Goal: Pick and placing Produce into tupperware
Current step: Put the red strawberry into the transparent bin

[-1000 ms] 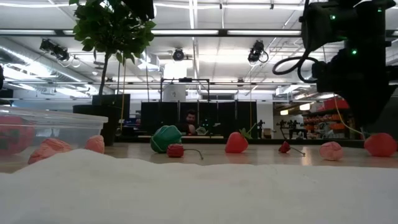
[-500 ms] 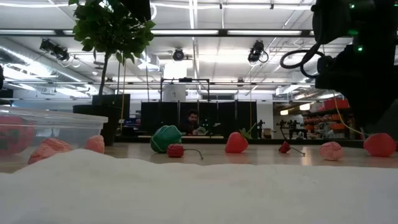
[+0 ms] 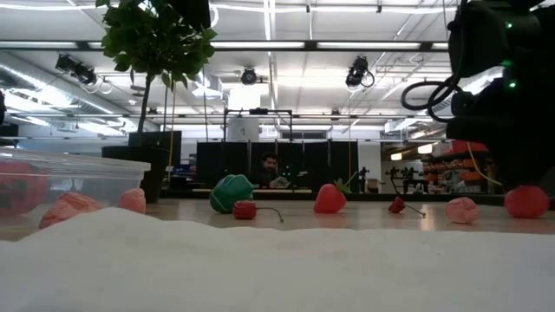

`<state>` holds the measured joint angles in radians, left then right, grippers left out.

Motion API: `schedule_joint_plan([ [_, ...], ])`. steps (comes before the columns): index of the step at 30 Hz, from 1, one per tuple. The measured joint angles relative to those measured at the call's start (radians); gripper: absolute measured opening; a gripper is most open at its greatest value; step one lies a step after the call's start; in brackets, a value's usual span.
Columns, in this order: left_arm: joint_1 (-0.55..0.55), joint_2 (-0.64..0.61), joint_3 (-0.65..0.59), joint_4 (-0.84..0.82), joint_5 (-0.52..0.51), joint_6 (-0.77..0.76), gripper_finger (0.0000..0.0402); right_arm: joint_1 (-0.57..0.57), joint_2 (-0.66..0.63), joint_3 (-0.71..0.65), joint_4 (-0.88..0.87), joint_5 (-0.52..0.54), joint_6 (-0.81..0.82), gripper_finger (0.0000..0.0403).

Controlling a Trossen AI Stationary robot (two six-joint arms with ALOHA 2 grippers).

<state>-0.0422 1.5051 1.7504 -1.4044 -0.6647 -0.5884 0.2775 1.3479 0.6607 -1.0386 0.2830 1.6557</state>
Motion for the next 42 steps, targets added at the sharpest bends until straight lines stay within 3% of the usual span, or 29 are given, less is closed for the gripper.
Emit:
schedule_joint_plan([
  [15,0.000,0.000,0.000,0.000,0.000,0.000,0.0176,0.000,0.002,-0.001,0.021,0.016,0.039,0.0142],
  [30,0.000,0.000,0.000,0.000,0.000,0.000,0.0172,0.001,0.145,-0.001,0.086,0.014,0.012,0.0142],
  [42,0.000,0.000,0.000,0.000,0.000,0.000,0.0175,0.001,0.136,-0.001,0.102,-0.027,-0.025,0.0114],
])
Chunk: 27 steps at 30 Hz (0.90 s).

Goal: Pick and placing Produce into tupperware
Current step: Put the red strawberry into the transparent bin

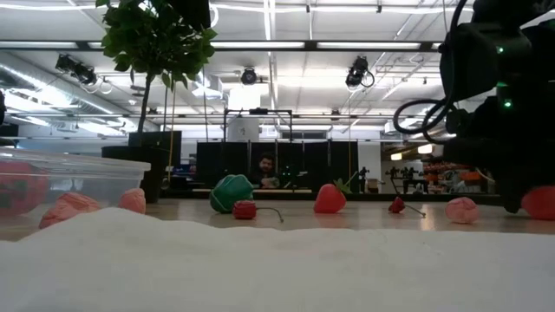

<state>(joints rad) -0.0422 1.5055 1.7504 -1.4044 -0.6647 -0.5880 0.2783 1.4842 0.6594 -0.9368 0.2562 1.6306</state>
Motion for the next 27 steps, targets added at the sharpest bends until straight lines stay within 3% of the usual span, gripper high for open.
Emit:
schedule_joint_plan([
  [6,0.000,0.000,0.000,0.000,0.000,0.000,0.0174,0.000,-0.001,0.000,0.005,0.000,0.008,0.0099],
  [14,0.000,0.000,0.000,0.000,0.000,0.000,0.0176,0.000,-0.001,0.000,0.042,0.007,-0.076,0.0018],
  [17,0.000,0.000,0.000,0.000,0.000,0.000,0.0173,0.000,-0.001,0.000,0.081,0.049,-0.136,0.0007],
  [27,0.000,0.000,0.000,0.000,0.000,-0.001,0.0177,0.000,-0.002,0.039,0.580,0.208,-0.608,0.0005],
])
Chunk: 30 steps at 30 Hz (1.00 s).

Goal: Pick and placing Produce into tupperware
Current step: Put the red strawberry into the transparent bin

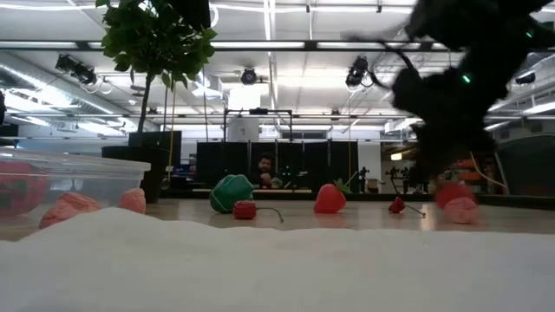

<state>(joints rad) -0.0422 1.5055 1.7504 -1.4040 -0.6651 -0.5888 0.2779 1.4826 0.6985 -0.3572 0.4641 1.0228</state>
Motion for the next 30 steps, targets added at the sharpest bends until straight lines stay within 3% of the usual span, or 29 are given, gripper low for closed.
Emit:
schedule_joint_plan([
  [6,0.000,0.000,0.000,0.001,0.000,-0.001,0.0173,-0.001,0.000,0.123,0.271,0.016,-0.360,0.0004],
  [14,0.001,0.000,0.000,0.002,-0.025,0.032,0.0172,-0.011,0.043,0.321,0.443,0.016,-0.702,0.0002],
  [18,0.013,0.000,0.000,0.006,-0.068,0.047,0.0166,-0.030,0.143,0.402,0.468,-0.013,-0.754,0.0002],
  [24,0.074,0.000,0.033,0.011,-0.076,0.078,0.0160,-0.072,0.376,0.545,0.565,-0.164,-0.795,0.0001],
  [30,0.141,0.000,0.052,0.013,-0.076,0.079,0.0160,-0.085,0.579,0.772,0.603,-0.236,-0.849,0.0000],
])
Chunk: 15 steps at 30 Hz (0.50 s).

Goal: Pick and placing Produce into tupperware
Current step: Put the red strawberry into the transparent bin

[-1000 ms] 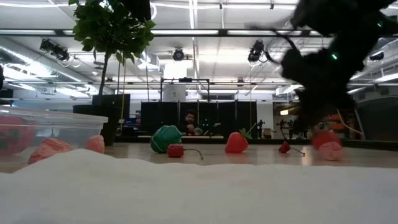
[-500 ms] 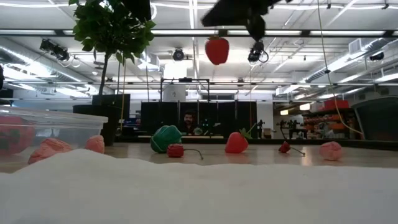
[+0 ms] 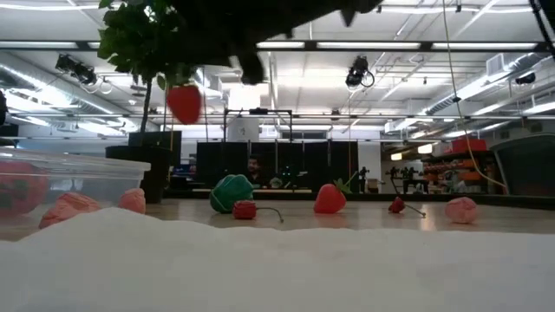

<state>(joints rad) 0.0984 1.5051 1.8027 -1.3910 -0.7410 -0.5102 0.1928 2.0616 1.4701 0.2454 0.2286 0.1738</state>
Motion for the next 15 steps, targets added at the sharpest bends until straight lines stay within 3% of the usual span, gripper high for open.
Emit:
schedule_joint_plan([
  [6,0.037,0.000,0.000,0.001,0.000,0.001,0.0161,-0.001,0.175,0.198,-0.007,-0.104,-0.041,0.0000],
  [15,0.040,0.000,0.000,-0.003,0.000,0.033,0.0153,-0.005,0.314,0.367,-0.015,-0.106,-0.100,0.0008],
])
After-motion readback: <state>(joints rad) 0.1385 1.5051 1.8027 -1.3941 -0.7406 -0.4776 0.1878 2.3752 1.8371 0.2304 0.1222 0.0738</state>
